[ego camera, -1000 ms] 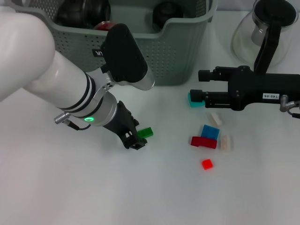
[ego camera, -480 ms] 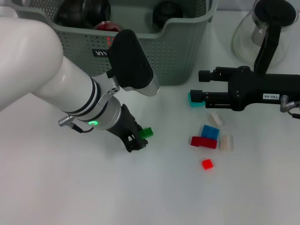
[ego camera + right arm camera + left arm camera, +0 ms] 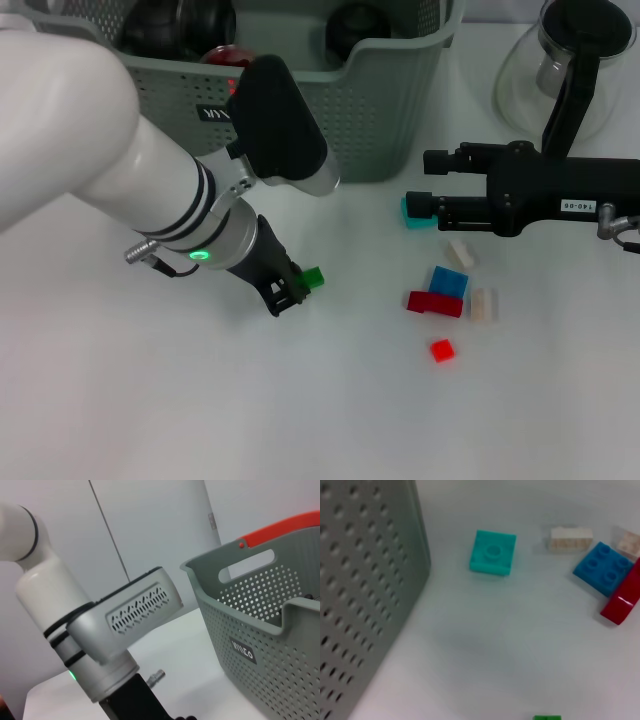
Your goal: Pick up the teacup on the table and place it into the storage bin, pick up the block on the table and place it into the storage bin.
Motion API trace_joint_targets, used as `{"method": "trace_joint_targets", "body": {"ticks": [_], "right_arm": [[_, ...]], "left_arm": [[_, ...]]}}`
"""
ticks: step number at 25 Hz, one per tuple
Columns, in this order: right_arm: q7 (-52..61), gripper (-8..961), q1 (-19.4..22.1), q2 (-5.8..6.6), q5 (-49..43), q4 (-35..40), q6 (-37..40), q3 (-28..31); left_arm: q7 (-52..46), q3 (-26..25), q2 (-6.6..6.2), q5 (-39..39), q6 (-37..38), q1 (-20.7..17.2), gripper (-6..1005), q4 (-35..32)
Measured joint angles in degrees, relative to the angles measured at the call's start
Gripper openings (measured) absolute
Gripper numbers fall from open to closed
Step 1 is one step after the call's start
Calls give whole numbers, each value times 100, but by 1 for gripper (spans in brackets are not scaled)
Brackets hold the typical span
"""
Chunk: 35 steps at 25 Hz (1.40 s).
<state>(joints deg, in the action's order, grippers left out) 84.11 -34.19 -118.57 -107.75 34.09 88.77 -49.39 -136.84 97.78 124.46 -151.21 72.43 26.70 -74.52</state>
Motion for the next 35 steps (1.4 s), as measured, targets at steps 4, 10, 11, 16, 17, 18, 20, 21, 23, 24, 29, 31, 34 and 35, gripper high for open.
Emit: {"method": "trace_joint_targets", "body": {"ticks": [4, 10, 11, 16, 17, 18, 20, 21, 23, 24, 29, 31, 34, 35], "right_arm": [[0, 760, 0, 0, 0, 3, 0, 0], [7, 760, -15, 0, 0, 2, 1, 2], [10, 760, -19, 1, 0, 3, 0, 5], [15, 761, -43, 0, 0, 3, 0, 6], [19, 761, -46, 1, 0, 3, 0, 5], [21, 761, -49, 0, 0, 2, 0, 3], [21, 761, -53, 0, 0, 2, 0, 2], [21, 761, -53, 0, 0, 2, 0, 2], [21, 761, -53, 1, 0, 2, -1, 0], [21, 761, -53, 0, 0, 2, 0, 0], [11, 760, -53, 1, 0, 2, 4, 0], [6, 760, -49, 0, 0, 2, 4, -1], [3, 760, -22, 0, 0, 1, 5, 0], [2, 760, -14, 1, 0, 2, 5, -1]], "left_arm": [[23, -358, -1, 175, 307, -31, 183, -177], [741, -2287, -30, 1402, 1485, 130, 183, -67], [901, -2759, -39, 1580, 1789, 208, 184, 60], [1790, -4829, -305, 2020, 3085, 711, 193, 1205], [2001, -5174, -458, 2145, 3337, 817, 195, 1628], [2169, -5468, -627, 2291, 3538, 903, 197, 2044], [2388, -5755, -856, 2512, 3722, 981, 200, 2602], [2388, -5755, -856, 2512, 3722, 981, 202, 2602], [2657, -5911, -1147, 2951, 3890, 993, 205, 3267], [2700, -5915, -1182, 3045, 3924, 982, 207, 3356], [2746, -5950, -1175, 3142, 4040, 944, 216, 3396], [2750, -5959, -1165, 3164, 4084, 950, 219, 3400], [2732, -5993, -1178, 3506, 4227, 982, 224, 3381], [2706, -6004, -1194, 3654, 4268, 994, 226, 3365]]}}
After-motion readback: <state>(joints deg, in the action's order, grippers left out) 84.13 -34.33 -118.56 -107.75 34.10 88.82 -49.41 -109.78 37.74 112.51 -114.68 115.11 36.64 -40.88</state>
